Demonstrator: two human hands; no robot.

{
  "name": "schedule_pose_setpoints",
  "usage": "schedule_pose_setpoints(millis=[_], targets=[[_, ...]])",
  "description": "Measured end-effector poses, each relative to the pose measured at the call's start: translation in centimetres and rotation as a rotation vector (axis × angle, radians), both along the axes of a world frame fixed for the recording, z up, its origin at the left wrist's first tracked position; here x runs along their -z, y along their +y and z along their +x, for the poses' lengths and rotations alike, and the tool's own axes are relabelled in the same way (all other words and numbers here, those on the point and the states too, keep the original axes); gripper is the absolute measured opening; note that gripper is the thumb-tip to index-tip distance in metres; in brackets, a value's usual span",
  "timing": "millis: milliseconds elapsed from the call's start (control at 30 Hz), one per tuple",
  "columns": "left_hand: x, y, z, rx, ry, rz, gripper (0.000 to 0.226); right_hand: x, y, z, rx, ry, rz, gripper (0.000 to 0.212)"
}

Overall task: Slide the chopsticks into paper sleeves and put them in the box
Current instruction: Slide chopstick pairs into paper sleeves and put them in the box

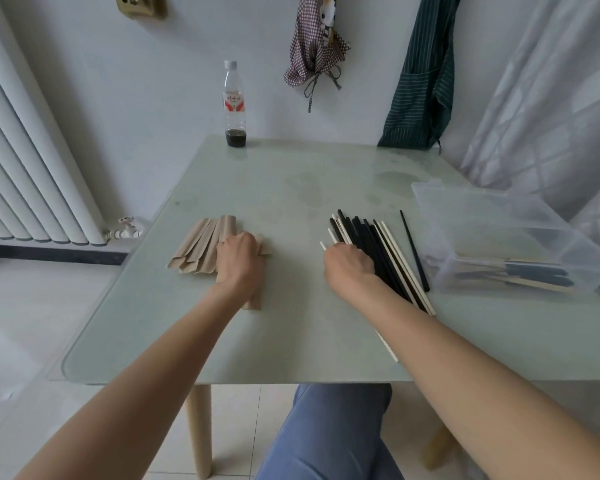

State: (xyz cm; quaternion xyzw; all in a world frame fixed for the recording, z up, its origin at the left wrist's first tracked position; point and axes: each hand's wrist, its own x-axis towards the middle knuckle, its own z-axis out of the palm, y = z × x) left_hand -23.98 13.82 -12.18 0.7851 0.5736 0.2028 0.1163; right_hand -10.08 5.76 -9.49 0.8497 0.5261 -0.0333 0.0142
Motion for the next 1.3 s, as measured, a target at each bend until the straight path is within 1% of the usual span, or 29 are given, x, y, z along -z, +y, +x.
schedule_pose_setpoints(millis=[100, 167, 200, 300, 333, 367, 400, 433, 467, 500, 533, 600, 667, 700, 733, 800, 867, 933, 1000, 1033, 1067, 1100, 1200, 1300], targets=[[-0.4, -0.1, 0.0, 0.020, 0.025, 0.025, 0.014, -0.1, 0.0, -0.2, -0.016, 0.039, 0.031, 0.031], [-0.9, -0.1, 0.0, 0.035, 0.042, 0.064, 0.030, -0.4, -0.1, -0.5, -0.014, 0.075, 0.084, 0.032], [-1.4, -0.2, -0.1, 0.033, 0.039, 0.080, 0.034, -0.8, -0.1, -0.6, -0.013, 0.097, 0.121, 0.032], [-2.7, -0.5, -0.4, 0.012, 0.022, 0.109, 0.036, -1.9, -0.2, -0.4, -0.056, 0.187, 0.248, 0.027], [-2.9, -0.3, -0.3, 0.012, -0.012, 0.119, 0.035, -2.1, -0.3, -0.2, -0.072, 0.233, 0.287, 0.026], [-2.9, -0.2, -0.2, 0.007, -0.093, 0.122, 0.032, -2.4, -0.4, 0.0, -0.089, 0.286, 0.322, 0.026], [-2.9, 0.0, -0.1, -0.001, -0.229, 0.092, 0.027, -2.6, -0.6, 0.1, -0.098, 0.345, 0.349, 0.025], [-2.9, 0.0, 0.0, -0.012, -0.429, 0.000, 0.020, -2.7, -0.8, 0.2, -0.098, 0.410, 0.376, 0.025], [-3.1, -0.3, 0.1, -0.018, -0.668, -0.143, 0.015, -2.8, -1.1, 0.2, -0.097, 0.475, 0.405, 0.026], [-3.3, -0.7, 0.4, -0.015, -0.917, -0.300, 0.014, -2.9, -1.3, 0.3, -0.097, 0.529, 0.436, 0.026], [-3.5, -1.1, 0.7, -0.010, -1.112, -0.423, 0.014, -3.0, -1.5, 0.4, -0.098, 0.569, 0.467, 0.025], [-4.0, -1.6, 1.0, -0.020, -1.319, -0.550, 0.011, -3.0, -1.7, 0.5, -0.104, 0.614, 0.533, 0.023], [-4.3, -1.7, 1.3, -0.037, -1.448, -0.635, 0.013, -3.2, -2.0, 0.8, -0.105, 0.635, 0.592, 0.022], [-4.2, -1.6, 1.3, -0.032, -1.452, -0.660, 0.014, -3.3, -2.1, 1.0, -0.103, 0.640, 0.609, 0.022], [-4.1, -1.6, 1.4, -0.015, -1.400, -0.659, 0.015, -3.4, -2.4, 1.2, -0.104, 0.638, 0.621, 0.022], [-3.9, -1.7, 1.3, 0.030, -1.163, -0.567, 0.026, -3.8, -2.8, 1.5, -0.117, 0.626, 0.638, 0.021], [-3.7, -1.9, 1.1, 0.111, -0.917, -0.391, 0.032, -4.1, -3.0, 1.8, -0.130, 0.595, 0.652, 0.020], [-3.7, -2.0, 1.0, 0.171, -0.672, -0.196, 0.032, -4.5, -3.2, 2.1, -0.145, 0.551, 0.647, 0.019], [-3.8, -2.1, 0.9, 0.167, -0.439, -0.078, 0.031, -4.7, -3.2, 2.4, -0.156, 0.486, 0.620, 0.020], [-3.9, -2.2, 0.8, 0.161, -0.352, -0.034, 0.029, -4.7, -3.2, 2.5, -0.156, 0.448, 0.603, 0.020], [-3.9, -2.4, 0.7, 0.168, -0.301, 0.001, 0.027, -4.8, -3.4, 2.7, -0.152, 0.407, 0.585, 0.021], [-4.1, -2.5, 0.7, 0.189, -0.287, 0.026, 0.025, -4.8, -3.4, 2.9, -0.146, 0.364, 0.568, 0.021], [-4.3, -2.8, 0.6, 0.278, -0.301, 0.076, 0.022, -5.0, -3.8, 3.2, -0.133, 0.256, 0.512, 0.023], [-4.6, -2.9, 0.5, 0.319, -0.303, 0.120, 0.021, -5.3, -4.1, 3.3, -0.140, 0.194, 0.473, 0.024]])
